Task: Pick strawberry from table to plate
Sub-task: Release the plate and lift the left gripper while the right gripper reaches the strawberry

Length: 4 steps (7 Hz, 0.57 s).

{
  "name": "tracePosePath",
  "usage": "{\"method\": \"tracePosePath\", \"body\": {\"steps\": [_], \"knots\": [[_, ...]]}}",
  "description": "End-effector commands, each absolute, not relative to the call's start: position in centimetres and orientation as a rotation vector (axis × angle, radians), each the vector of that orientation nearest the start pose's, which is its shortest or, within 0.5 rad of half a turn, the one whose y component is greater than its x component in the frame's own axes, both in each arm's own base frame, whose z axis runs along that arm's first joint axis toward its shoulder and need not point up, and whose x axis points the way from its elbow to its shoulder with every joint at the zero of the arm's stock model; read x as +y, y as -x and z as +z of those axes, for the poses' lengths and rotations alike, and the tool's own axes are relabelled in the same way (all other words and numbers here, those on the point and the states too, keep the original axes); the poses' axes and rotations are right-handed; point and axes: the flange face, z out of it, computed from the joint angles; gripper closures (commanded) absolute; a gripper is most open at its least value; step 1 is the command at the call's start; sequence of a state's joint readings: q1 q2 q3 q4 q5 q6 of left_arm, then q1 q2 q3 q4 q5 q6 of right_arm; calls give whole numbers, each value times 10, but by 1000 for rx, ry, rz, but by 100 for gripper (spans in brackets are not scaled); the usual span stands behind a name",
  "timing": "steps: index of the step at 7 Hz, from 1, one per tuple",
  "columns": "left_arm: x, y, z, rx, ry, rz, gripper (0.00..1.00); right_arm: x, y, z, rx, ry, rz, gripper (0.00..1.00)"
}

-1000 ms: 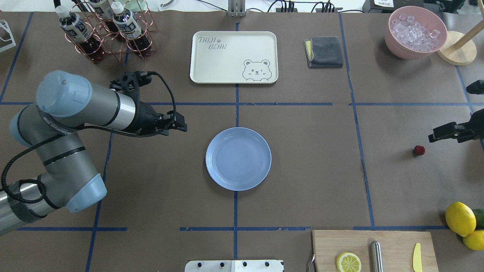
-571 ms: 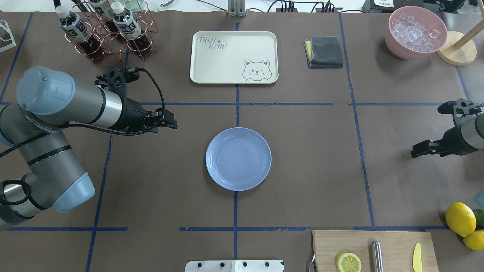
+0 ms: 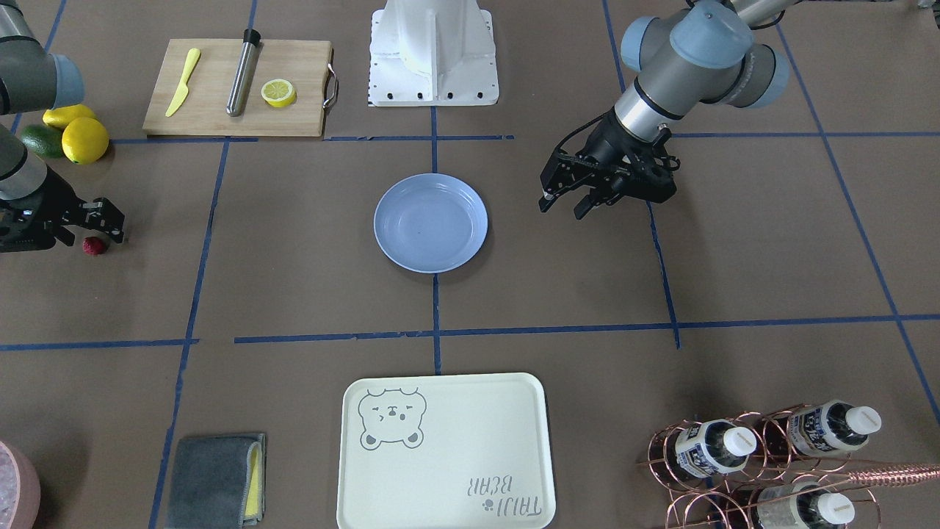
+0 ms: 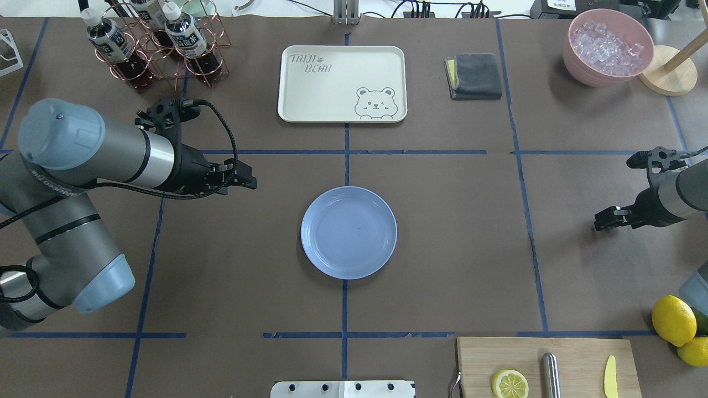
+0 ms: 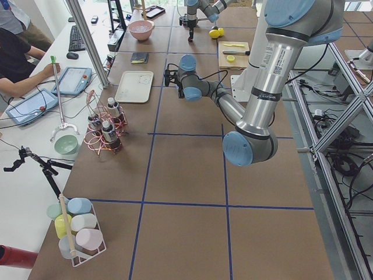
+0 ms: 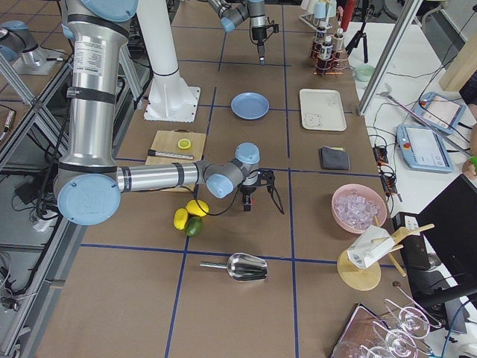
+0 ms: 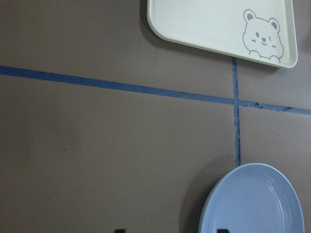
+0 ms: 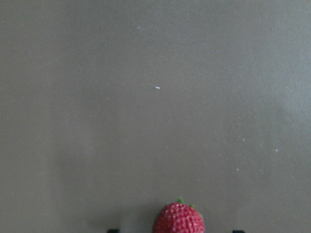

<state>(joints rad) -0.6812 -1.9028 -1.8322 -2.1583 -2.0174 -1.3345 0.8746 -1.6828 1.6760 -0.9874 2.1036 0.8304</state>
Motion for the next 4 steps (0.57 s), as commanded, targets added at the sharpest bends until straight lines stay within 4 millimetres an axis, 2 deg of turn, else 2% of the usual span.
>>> {"method": "tracePosePath", "body": {"steps": [1,2,3,4], "knots": [[-437,-396,287,1213,-162,-124,30,-420,243,607,-757,-50,-24,39],[-437,-394,285,1215,-163,-126,29,-419,241,606,-759,-51,-22,62],[-437,-394,285,1215,-163,-126,29,-419,240,605,-761,-54,-22,92],[-436,-395,285,1215,-163,-125,28,-420,239,598,-770,-65,-24,100]]}}
